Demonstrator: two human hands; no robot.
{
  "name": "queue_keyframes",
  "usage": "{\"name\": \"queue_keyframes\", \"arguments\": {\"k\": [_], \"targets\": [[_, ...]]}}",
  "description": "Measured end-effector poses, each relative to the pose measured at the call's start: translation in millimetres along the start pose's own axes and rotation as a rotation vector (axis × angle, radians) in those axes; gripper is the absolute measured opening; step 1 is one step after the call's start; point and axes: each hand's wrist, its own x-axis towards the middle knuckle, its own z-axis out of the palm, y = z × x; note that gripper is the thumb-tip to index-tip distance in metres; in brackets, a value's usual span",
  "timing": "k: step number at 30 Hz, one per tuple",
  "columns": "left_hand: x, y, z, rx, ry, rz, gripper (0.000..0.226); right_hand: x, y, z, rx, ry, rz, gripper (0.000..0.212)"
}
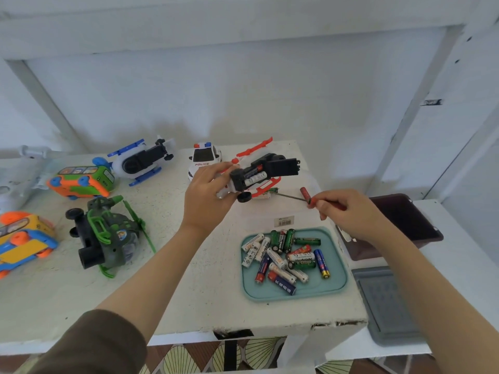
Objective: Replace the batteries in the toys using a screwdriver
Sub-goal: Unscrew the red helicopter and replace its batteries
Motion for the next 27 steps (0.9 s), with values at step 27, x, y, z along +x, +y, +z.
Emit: {"name": "queue_keyframes", "arguments": {"k": [27], "targets": [[7.4, 3.2, 4.3, 0.204, 0.043, 0.411, 0.023, -2.3, -52.8, -1.0, -0.609, 0.265, -0.090, 0.030]]}}
